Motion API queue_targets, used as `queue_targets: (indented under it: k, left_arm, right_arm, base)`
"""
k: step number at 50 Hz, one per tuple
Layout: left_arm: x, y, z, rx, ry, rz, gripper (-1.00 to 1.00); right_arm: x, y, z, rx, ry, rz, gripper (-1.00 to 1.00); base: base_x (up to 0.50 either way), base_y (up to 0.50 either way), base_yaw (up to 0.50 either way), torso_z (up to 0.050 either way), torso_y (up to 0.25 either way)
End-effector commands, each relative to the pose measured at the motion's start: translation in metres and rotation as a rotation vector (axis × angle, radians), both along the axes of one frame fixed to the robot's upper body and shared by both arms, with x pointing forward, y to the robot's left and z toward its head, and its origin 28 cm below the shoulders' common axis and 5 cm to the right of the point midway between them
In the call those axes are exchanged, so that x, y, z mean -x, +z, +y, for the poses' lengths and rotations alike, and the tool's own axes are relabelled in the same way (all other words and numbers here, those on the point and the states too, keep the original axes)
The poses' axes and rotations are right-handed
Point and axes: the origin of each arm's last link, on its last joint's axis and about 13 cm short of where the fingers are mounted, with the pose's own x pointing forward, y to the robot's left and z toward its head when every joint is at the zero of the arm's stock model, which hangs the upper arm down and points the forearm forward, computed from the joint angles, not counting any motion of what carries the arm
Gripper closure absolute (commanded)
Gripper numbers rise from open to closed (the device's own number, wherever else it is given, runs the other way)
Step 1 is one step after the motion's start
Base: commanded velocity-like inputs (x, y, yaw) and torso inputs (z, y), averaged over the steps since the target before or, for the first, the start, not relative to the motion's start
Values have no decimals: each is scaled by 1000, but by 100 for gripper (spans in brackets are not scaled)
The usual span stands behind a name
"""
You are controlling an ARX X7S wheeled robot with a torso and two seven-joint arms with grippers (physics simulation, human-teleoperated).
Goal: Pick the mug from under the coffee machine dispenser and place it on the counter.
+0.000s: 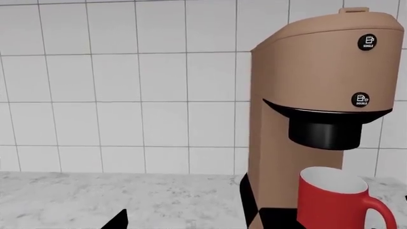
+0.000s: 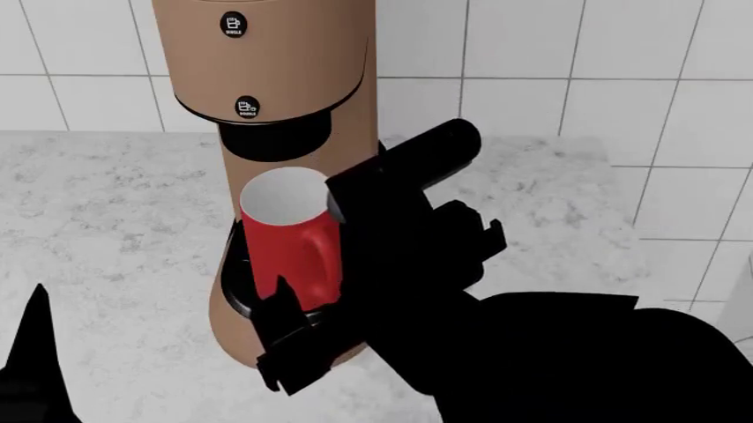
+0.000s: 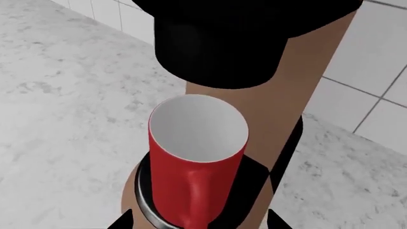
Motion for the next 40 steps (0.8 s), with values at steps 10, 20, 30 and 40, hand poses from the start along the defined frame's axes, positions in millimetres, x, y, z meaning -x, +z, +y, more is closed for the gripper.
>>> queue_targets:
  k: [10,20,30,40]
  left_arm:
    - [2,0,0,2,0,4,-100]
    - [2,-2,0,3,2,6,-100]
    - [2,-2,0,2,0,7,-100]
    - [3,-3,0,3,4,9,-100]
  right_arm:
    - [-5,-8,2,3,-6,17,-100]
    - [-10,-5,4,0,-8,13,-100]
    - [-12,-10,4,-3,-9,22,-100]
    - [-12,-13,4,-1,-11,32,-100]
  base:
    - [0,0,0,0,0]
    - [0,0,0,0,0]
    - [0,0,0,0,0]
    - [0,0,0,0,0]
